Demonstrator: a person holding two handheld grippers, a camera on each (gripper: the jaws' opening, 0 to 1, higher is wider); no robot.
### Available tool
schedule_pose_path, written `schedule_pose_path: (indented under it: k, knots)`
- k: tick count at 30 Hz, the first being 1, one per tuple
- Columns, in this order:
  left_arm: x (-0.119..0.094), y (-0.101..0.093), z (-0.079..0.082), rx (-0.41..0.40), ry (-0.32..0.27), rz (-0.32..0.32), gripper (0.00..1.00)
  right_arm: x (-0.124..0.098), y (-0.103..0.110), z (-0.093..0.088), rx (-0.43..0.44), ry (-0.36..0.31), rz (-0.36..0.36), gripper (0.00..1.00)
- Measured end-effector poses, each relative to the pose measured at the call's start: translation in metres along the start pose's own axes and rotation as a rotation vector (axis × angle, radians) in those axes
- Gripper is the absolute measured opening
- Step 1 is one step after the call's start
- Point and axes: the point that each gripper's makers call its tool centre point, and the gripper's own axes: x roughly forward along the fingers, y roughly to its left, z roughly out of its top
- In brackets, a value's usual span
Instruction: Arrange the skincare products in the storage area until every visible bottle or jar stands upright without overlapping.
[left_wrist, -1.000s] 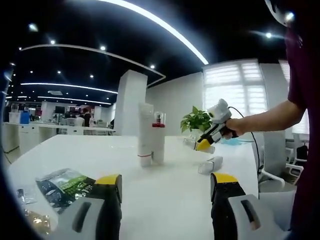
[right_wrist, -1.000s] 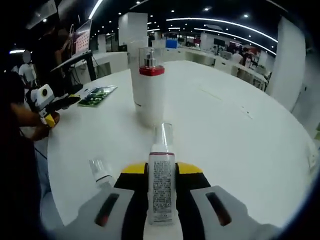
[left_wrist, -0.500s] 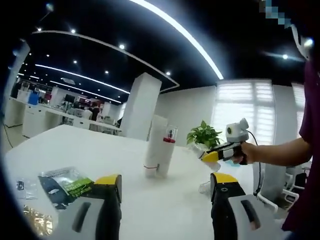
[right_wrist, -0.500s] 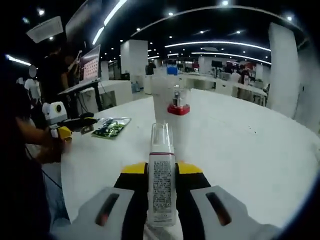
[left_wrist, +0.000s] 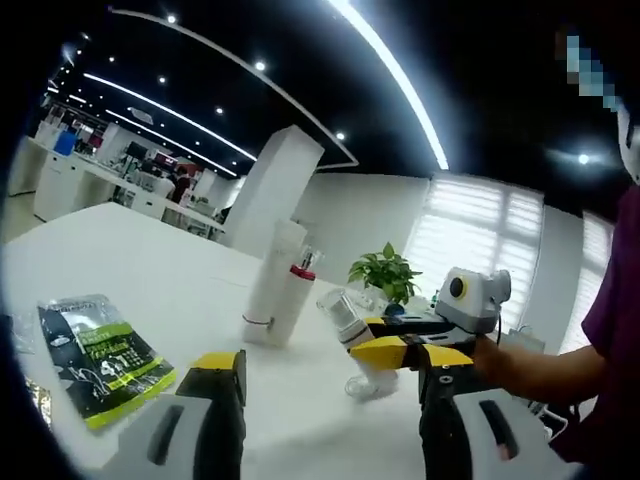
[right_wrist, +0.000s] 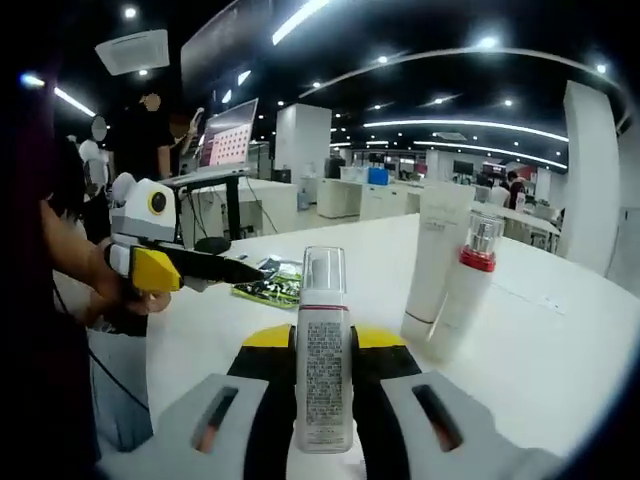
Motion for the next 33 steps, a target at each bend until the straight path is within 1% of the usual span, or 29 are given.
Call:
schedule_pose_path:
  k: [1,3,5,6,7,9,13,15,17,18,20,21,23,24,25,26,29,30,31,32,33]
  knots:
    - [0.0,-0.001,0.0,-0.007,0.001,-0.004,0.68,0.002,0.006,0.002,-0.009,-0.007,0.017,0.19]
    - [0.001,-0.003,0.001,-0.02,0.002,-0.011,0.66,0.003,0.013,0.003,-0.01,-0.017,0.022,0.19]
    - [0.002,-0.005,0.003,-0.035,-0.003,-0.015,0.64,0.004,0.023,0.006,-0.018,-0.035,0.043,0.19]
    - [0.003,-0.008,0.004,-0.057,-0.007,-0.023,0.63,0.005,0.026,0.007,-0.035,-0.044,0.043,0.19]
    - [0.003,-0.01,0.004,-0.071,-0.011,-0.029,0.62,0.006,0.031,0.007,-0.085,-0.041,0.053,0.19]
    - [0.004,-0.013,0.005,-0.094,-0.016,-0.039,0.61,0.006,0.038,0.006,-0.146,-0.031,0.053,0.19]
    - [0.006,-0.016,0.0,-0.091,0.013,-0.042,0.56,0.007,0.045,0.01,-0.165,-0.051,0.047,0.19]
    - [0.005,-0.015,-0.002,-0.099,0.027,-0.037,0.49,0.006,0.049,0.013,-0.189,-0.065,0.038,0.19]
    - [0.004,-0.014,-0.002,-0.108,0.026,-0.035,0.45,0.007,0.054,0.015,-0.201,-0.075,0.04,0.19]
    - [0.004,-0.014,-0.002,-0.113,0.023,-0.033,0.44,0.007,0.056,0.016,-0.242,-0.076,0.036,0.19]
    - [0.004,-0.015,-0.002,-0.116,0.025,-0.037,0.41,0.008,0.062,0.015,-0.287,-0.072,0.035,0.19]
    - [0.004,-0.016,-0.002,-0.112,0.027,-0.041,0.39,0.008,0.064,0.016,-0.3,-0.081,0.033,0.19]
    - [0.004,-0.018,-0.004,-0.106,0.039,-0.049,0.31,0.007,0.068,0.021,-0.341,-0.106,0.032,0.19]
    - [0.004,-0.025,-0.004,-0.109,0.044,-0.086,0.27,0.008,0.067,0.02,-0.356,-0.1,0.025,0.19]
    - [0.003,-0.023,-0.004,-0.096,0.043,-0.078,0.26,0.009,0.067,0.02,-0.368,-0.096,0.018,0.19]
    - [0.001,-0.024,-0.003,-0.095,0.036,-0.077,0.25,0.009,0.067,0.022,-0.372,-0.107,0.019,0.19]
    - [-0.001,-0.025,0.001,-0.084,0.024,-0.09,0.23,0.01,0.069,0.024,-0.397,-0.122,0.012,0.19]
    - [-0.001,-0.028,0.001,-0.022,0.022,-0.108,0.22,0.012,0.07,0.022,-0.393,-0.118,0.014,0.19]
    - [-0.002,-0.023,-0.001,0.025,0.036,-0.078,0.21,0.012,0.069,0.021,-0.388,-0.113,0.018,0.19]
    - [-0.003,-0.024,-0.003,0.051,0.045,-0.084,0.21,0.012,0.069,0.021,-0.383,-0.113,0.02,0.19]
    - [-0.003,-0.025,-0.003,0.028,0.038,-0.094,0.21,0.012,0.07,0.021,-0.366,-0.117,0.026,0.19]
